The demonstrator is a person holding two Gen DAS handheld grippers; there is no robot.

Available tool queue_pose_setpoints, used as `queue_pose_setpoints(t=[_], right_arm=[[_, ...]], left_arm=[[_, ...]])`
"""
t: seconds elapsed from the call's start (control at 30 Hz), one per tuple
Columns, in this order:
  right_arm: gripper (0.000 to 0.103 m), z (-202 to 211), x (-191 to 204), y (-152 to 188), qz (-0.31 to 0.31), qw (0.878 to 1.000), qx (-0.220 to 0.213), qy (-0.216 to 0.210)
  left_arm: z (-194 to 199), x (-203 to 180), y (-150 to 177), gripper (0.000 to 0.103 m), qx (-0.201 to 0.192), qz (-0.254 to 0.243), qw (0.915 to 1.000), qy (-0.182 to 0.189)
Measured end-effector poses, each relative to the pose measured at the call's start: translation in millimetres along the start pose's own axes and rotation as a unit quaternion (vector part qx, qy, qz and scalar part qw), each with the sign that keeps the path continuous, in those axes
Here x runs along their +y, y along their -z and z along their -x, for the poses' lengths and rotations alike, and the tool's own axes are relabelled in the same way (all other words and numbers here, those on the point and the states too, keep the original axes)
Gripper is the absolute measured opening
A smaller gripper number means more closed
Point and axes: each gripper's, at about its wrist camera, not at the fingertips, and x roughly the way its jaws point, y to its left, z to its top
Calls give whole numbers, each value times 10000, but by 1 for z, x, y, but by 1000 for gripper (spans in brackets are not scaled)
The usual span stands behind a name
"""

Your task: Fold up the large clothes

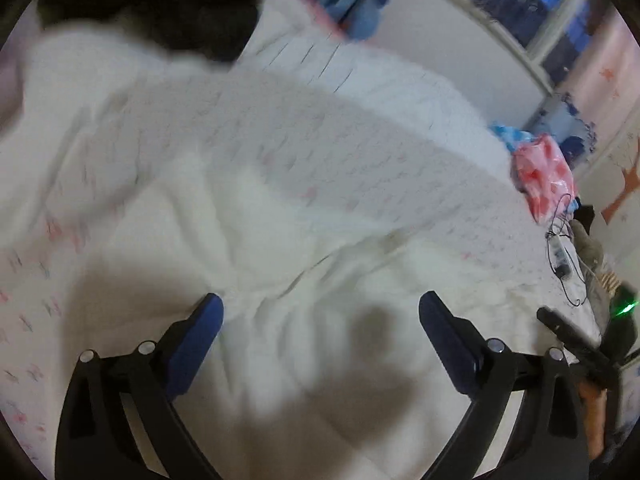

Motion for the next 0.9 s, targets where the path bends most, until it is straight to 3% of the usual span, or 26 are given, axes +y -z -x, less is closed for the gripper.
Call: queue_pose_setpoints(t=[0.07, 0.13, 0.2, 0.3, 0.4, 0.47, 0.5, 0.53, 0.6, 0.67, 0.73, 0.83, 0.9], right_arm=[[96, -22, -19, 6, -395, 9983, 189, -372], [96, -23, -11, 1, -198, 9992, 307, -143], [96, -7, -4, -2, -59, 9991, 360, -203], [96, 69, 1, 18, -207, 9960, -376, -782], [96, 111, 3, 54, -73, 9923, -736, -997], [96, 94, 2, 79, -30, 9943, -436, -974], [96, 68, 5, 98, 171, 9968, -140, -765], [97, 63, 10, 113, 489, 9952, -451, -723], [97, 70, 15, 110, 479, 9962, -400, -602], [97, 91, 12, 103, 139, 9966, -133, -802], [97, 120, -7, 107, -317, 9912, -185, -1276], [97, 171, -49, 138, -1258, 9671, -248, -2199], [97, 190, -82, 164, -1780, 9528, -161, -2452]], left_arm=[[-9, 8, 7, 94, -79, 136, 9997, 163], [-13, -4, 7, 95, 7, -143, 9997, -191], [-2, -8, 5, 94, 126, -182, 9994, -257], [59, -3, 12, 95, -415, 41, 9990, 135], [91, 3, 34, 96, -811, -289, 9962, -101], [71, 22, 48, 96, -458, -135, 9986, -238], [56, 33, 55, 96, -237, -20, 9995, -230], [46, 41, 63, 96, -238, -58, 9996, -156], [51, 37, 63, 96, -234, -93, 9992, -322], [63, 32, 59, 96, -50, -67, 9992, -381], [90, 33, 64, 96, -111, -5, 9998, -176], [142, 47, 86, 96, -356, 239, 9989, 206], [168, 65, 102, 96, -409, 573, 9968, 391]])
